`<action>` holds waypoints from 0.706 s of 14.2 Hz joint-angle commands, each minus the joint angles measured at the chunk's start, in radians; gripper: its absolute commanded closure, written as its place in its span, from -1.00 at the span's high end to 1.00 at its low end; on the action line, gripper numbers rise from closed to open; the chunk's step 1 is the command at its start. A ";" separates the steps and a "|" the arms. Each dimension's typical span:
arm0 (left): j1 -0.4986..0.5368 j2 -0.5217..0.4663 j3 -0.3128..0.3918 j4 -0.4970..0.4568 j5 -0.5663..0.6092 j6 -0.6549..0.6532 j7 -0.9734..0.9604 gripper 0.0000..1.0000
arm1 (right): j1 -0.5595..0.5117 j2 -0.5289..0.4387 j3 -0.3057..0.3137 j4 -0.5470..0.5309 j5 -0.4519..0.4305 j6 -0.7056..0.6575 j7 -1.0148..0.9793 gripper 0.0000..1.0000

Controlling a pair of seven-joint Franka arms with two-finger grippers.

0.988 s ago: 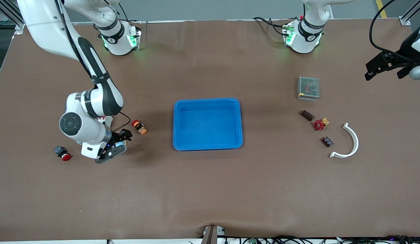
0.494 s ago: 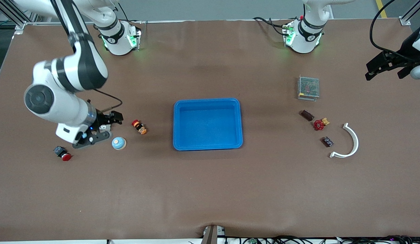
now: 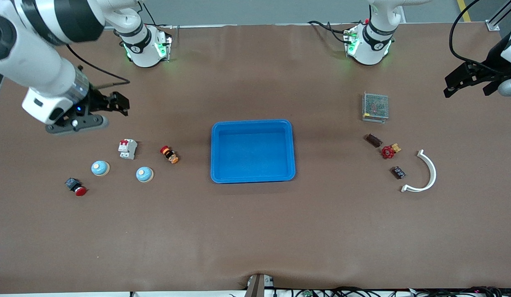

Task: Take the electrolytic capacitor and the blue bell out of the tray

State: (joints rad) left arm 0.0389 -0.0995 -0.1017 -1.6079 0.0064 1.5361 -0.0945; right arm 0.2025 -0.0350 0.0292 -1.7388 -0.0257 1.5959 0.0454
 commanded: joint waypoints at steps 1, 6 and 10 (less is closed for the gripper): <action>-0.002 0.006 -0.004 0.017 -0.008 -0.017 0.018 1.00 | -0.002 -0.098 -0.008 -0.031 -0.019 -0.046 0.021 1.00; -0.002 0.004 -0.004 0.017 -0.008 -0.030 0.019 1.00 | -0.095 -0.229 -0.024 -0.042 -0.019 -0.152 -0.043 1.00; -0.002 0.004 -0.004 0.017 -0.011 -0.030 0.019 1.00 | -0.184 -0.263 -0.028 -0.054 -0.019 -0.197 -0.139 1.00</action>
State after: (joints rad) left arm 0.0345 -0.0995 -0.1037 -1.6078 0.0064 1.5254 -0.0936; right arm 0.0475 -0.2739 -0.0108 -1.7611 -0.0369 1.3927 -0.0760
